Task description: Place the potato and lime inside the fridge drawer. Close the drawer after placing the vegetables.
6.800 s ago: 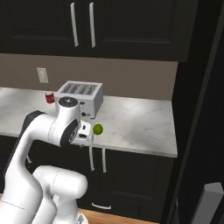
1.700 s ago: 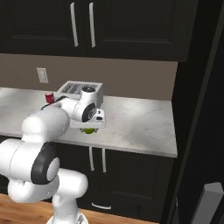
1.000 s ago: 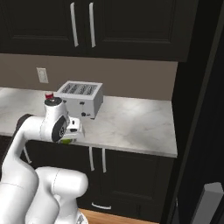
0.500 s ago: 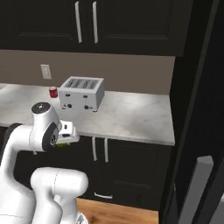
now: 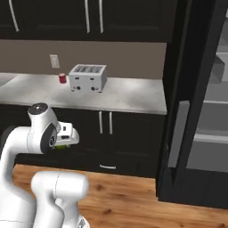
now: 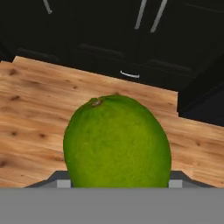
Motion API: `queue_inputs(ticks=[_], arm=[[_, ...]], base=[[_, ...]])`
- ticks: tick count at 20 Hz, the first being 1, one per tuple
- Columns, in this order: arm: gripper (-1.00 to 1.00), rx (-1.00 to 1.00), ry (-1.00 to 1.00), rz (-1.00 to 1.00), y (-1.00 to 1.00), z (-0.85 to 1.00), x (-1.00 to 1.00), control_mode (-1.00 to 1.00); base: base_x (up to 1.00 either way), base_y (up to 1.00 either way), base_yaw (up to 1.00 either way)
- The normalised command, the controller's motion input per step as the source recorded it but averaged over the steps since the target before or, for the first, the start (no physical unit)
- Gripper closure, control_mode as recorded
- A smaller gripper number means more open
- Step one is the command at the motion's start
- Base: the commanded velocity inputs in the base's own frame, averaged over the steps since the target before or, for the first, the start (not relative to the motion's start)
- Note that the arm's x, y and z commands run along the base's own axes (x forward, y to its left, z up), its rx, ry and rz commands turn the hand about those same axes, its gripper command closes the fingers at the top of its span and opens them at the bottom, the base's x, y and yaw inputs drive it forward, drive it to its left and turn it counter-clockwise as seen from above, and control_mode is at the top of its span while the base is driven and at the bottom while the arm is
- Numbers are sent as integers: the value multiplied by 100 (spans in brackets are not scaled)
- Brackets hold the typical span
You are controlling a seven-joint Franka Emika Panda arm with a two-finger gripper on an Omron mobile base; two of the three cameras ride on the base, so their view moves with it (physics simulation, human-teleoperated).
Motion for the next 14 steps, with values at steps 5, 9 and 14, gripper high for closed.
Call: queue_inputs(ticks=[5,9,14], arm=[[100,0,0,0,0,0,0,100],[100,0,0,0,0,0,0,100],[100,0,0,0,0,0,0,100]], base=[[-60,-91,-5],[0,-100,0],[10,-100,0]])
